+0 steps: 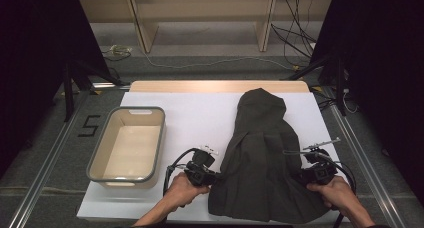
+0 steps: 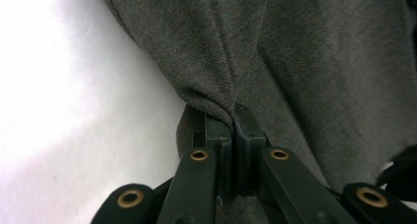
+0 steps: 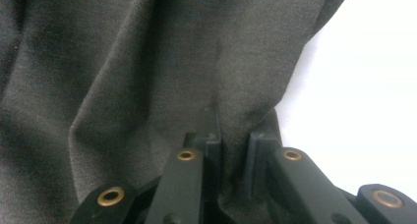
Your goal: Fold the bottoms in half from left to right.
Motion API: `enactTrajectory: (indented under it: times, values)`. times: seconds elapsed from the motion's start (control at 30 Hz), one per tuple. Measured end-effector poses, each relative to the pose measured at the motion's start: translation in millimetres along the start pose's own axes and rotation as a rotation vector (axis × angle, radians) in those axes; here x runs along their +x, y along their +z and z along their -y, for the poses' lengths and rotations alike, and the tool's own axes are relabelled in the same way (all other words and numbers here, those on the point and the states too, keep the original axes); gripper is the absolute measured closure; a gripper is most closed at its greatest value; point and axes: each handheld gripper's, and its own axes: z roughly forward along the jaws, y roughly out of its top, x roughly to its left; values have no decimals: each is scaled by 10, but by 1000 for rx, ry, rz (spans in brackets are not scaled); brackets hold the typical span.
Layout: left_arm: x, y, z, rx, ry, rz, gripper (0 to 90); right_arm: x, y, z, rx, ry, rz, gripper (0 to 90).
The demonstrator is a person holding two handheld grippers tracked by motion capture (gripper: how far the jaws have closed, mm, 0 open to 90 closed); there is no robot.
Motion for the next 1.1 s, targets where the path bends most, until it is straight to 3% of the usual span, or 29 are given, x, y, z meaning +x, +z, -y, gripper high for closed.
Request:
enactTrajectory:
  times: [0.37,0.4,0.47,0.5,0.53,0.57,0.63,0.77,0.87,0.9,0.93,0.97,1.1]
  values:
    - [33,-155,205,-2,-28,19,865,158,-11,22,10,-59,-2,790]
    - [44,-153,201,-7,-36,22,863,153,-9,20,14,-63,6,765]
    - [60,-141,195,-7,-47,27,854,130,-27,10,14,-60,21,633]
    - [63,-130,195,1,-43,29,845,109,-60,1,-2,-55,31,574]
    - [62,-121,198,2,-36,29,816,52,-161,-26,-55,-37,70,478]
    - [60,-113,201,-1,-36,29,816,52,-161,-26,-55,-37,70,478]
    - [63,-102,197,5,-40,33,760,-7,-271,-62,-133,-35,100,418]
    - [59,-46,193,17,-38,27,735,-88,-376,-286,-275,-38,79,399]
    - [26,-22,190,29,-12,16,766,-87,-341,-410,-288,-47,68,394]
    - [20,-17,188,33,-7,13,785,-79,-281,-550,-298,-60,64,392]
    - [18,-13,187,32,-8,11,785,-79,-281,-550,-298,-60,64,392]
    - [19,-12,187,30,-9,12,799,-69,-204,-697,-299,-75,68,386]
    - [29,-22,191,32,-5,6,820,-56,-88,-894,-301,-87,84,379]
